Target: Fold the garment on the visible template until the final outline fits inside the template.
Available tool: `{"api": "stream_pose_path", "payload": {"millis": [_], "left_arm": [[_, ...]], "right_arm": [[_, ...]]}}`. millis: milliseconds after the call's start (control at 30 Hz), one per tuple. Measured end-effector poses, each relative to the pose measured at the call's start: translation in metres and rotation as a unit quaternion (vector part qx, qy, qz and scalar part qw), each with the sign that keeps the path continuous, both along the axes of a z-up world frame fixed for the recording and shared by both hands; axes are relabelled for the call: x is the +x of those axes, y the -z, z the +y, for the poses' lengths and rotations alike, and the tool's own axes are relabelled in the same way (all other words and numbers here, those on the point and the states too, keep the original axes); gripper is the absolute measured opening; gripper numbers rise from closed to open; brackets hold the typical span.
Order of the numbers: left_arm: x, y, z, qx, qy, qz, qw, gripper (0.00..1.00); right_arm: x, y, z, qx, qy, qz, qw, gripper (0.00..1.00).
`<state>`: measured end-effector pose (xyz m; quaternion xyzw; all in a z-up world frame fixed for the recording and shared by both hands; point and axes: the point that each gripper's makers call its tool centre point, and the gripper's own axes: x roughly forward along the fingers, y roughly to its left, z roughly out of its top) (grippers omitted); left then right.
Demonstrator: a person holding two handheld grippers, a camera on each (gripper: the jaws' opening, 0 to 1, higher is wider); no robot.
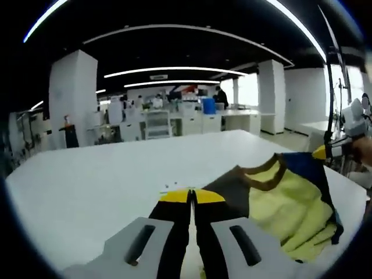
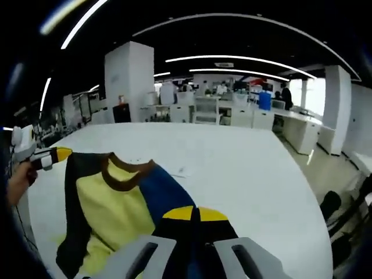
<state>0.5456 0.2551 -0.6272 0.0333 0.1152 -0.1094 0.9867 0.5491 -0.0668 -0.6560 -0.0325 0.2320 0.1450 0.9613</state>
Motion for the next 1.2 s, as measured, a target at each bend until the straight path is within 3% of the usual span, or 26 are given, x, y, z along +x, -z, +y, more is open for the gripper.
{"api": "stream_pose_path", "payload": {"millis": [133,300,500,733,933,1033,1133,1200], "left_arm": [[0.025,0.012,0.000,-0.007,-0.009,-0.002,0.9999,0.00],[0.044,0.037,0.001,0.009,-0.013,0.012,0.9998,0.00],[0.062,0.071,0.004,0.015,-0.013,0.043,0.9989,0.00],[0.071,0.104,0.005,0.018,-0.016,0.076,0.9968,0.00],[0.074,0.121,0.006,0.044,-0.011,0.091,0.9948,0.00],[0.073,0.126,0.009,0.064,-0.009,0.096,0.9932,0.00],[0.072,0.126,0.013,0.048,-0.013,0.101,0.9936,0.00],[0.069,0.124,0.013,0.040,-0.012,0.101,0.9940,0.00]], "right_arm": [[0.025,0.012,-0.004,0.004,0.014,-0.005,0.9999,0.00],[0.052,0.029,-0.003,-0.001,0.017,-0.009,0.9998,0.00],[0.072,0.061,-0.003,-0.009,0.016,0.020,0.9996,0.00],[0.084,0.092,-0.005,0.006,0.026,0.053,0.9982,0.00],[0.087,0.107,-0.005,0.004,0.030,0.076,0.9967,0.00],[0.086,0.112,-0.002,0.003,0.023,0.082,0.9963,0.00],[0.085,0.115,-0.002,-0.004,0.018,0.089,0.9959,0.00],[0.085,0.115,-0.004,-0.010,0.016,0.090,0.9958,0.11]]}}
